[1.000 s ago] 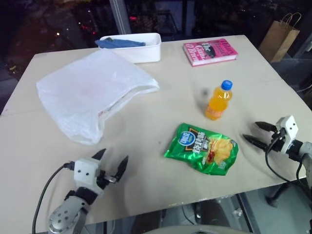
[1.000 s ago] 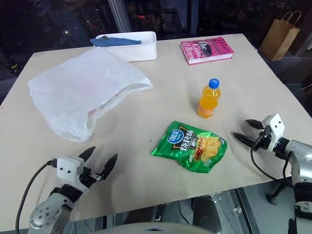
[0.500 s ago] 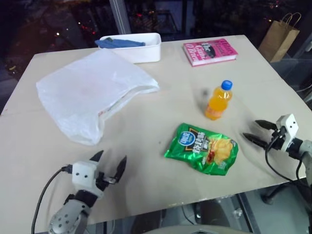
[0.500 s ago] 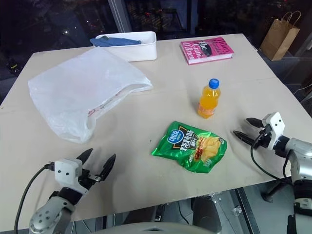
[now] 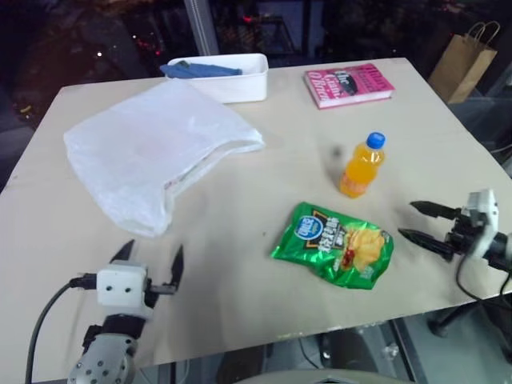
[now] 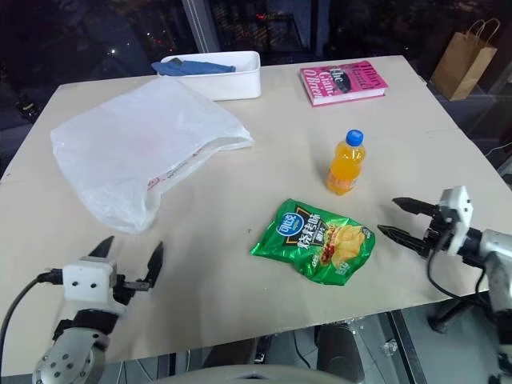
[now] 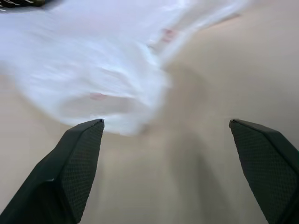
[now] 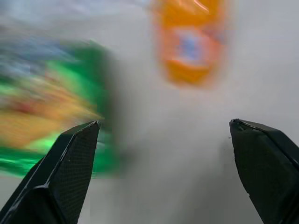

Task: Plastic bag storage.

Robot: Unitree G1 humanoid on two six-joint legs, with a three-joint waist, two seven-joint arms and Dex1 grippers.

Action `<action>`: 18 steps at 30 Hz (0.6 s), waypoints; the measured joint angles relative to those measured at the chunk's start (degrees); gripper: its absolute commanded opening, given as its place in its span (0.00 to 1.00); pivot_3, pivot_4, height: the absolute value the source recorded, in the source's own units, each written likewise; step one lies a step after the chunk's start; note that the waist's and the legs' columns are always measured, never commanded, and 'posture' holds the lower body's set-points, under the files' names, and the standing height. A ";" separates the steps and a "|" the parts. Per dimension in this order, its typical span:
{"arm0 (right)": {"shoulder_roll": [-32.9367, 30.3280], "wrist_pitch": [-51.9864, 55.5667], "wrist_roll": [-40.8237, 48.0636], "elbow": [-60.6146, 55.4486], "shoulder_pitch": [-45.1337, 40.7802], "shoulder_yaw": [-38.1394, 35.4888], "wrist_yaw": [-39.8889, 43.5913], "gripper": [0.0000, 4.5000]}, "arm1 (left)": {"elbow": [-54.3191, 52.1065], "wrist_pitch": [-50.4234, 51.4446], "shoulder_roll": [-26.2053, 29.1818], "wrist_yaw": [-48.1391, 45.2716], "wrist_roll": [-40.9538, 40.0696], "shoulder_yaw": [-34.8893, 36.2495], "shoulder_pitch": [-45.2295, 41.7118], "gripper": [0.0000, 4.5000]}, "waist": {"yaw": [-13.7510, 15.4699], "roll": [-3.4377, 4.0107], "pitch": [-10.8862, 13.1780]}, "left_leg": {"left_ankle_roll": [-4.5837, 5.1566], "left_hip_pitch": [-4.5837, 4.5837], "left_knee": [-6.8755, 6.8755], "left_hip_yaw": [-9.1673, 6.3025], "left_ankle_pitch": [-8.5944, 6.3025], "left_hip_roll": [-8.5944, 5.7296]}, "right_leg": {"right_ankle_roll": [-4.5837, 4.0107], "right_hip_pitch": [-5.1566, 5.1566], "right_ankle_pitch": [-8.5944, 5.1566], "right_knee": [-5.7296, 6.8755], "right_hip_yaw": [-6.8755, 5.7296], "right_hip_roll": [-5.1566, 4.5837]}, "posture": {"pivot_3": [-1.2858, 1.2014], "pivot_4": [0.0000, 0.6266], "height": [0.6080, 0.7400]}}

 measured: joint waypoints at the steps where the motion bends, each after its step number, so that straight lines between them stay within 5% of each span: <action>1: -0.50 3.27 3.39 -2.74 0.59 -1.61 0.21 1.00 | 0.00 0.06 -0.39 0.96 0.74 0.30 -0.75 0.99 | 0.01 0.00 0.00 | 0.01 0.00 0.02 0.00 0.00 0.00 | 0.00 0.01 0.00 0.00 0.01 0.00 | 0.52 0.24 1.00; 6: -0.56 10.75 13.65 -9.84 0.89 -6.59 0.36 1.00 | 0.03 2.74 -1.09 3.90 3.01 0.66 -4.53 0.99 | 0.25 -0.09 -0.01 | 0.01 0.01 0.04 -0.05 0.00 0.00 | 0.04 0.04 0.02 0.01 -0.07 0.05 | 0.52 0.24 1.00; 18: 0.16 9.64 11.72 -9.69 1.15 -6.74 0.66 1.00 | 6.71 9.90 -1.43 8.34 5.17 1.27 -15.75 0.99 | 0.86 -0.08 -0.01 | 0.00 0.01 0.04 -0.04 0.00 -0.05 | 0.04 0.03 0.03 0.02 -0.06 0.03 | 0.52 0.24 1.00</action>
